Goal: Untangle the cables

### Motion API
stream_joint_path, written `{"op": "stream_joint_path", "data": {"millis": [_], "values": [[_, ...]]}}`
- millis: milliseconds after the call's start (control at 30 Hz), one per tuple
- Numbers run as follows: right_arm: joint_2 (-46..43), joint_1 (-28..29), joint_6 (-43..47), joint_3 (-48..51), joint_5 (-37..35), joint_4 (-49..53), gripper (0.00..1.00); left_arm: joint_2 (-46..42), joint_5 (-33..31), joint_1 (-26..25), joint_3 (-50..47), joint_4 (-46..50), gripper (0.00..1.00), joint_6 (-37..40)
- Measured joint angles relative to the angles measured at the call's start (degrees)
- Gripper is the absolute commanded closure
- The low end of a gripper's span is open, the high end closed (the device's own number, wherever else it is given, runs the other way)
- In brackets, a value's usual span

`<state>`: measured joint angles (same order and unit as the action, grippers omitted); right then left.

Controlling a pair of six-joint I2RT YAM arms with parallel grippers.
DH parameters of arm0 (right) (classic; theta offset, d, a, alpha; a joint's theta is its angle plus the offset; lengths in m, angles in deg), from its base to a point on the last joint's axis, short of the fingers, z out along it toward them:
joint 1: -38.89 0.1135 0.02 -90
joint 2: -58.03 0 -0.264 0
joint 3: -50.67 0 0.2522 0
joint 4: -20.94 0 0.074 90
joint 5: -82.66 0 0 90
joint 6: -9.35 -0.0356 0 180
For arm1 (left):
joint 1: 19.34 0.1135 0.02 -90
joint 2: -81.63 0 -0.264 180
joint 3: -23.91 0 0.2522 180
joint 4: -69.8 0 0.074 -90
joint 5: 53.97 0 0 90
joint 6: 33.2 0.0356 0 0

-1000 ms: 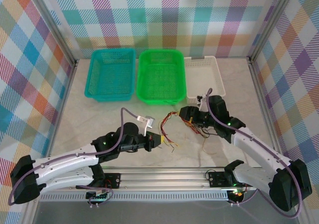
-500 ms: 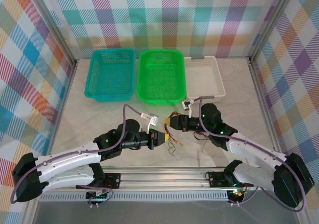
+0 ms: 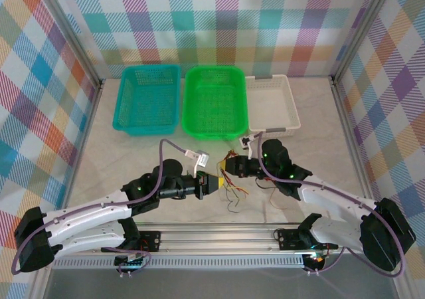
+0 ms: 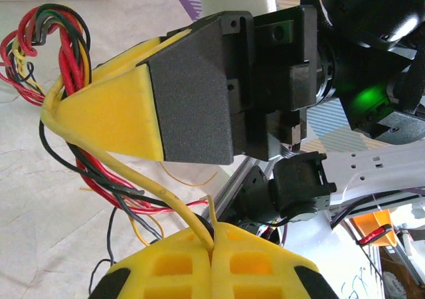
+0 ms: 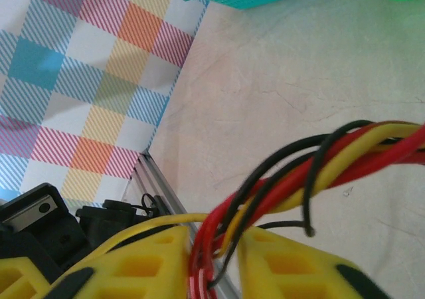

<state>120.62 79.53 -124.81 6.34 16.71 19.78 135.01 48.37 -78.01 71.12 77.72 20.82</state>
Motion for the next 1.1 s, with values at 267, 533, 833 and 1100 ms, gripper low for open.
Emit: {"op": "stream_joint_path", "data": {"millis": [267,533,833,1100], "values": [[0.31,0.07,0.81,-1.62,-1.11,3.08,1.00,-2.43,-2.29,0.63,-0.33,3.08,1.00,0.04],[-4.39,-0.20,3.13,-1.77,-5.44,10.78,1.00,-12.50,-7.45,5.77,0.81,14.03,1.00,0.94],[-6.54,-5.51,3.10,-0.28,-5.44,14.05,1.00,-17.49,-9.49,9.22,7.08,26.21,1.00,3.76],[-6.14,-11.91,2.51,2.43,-5.70,16.13,1.00,-19.41,-11.67,10.08,15.04,35.43,1.00,7.43]]}}
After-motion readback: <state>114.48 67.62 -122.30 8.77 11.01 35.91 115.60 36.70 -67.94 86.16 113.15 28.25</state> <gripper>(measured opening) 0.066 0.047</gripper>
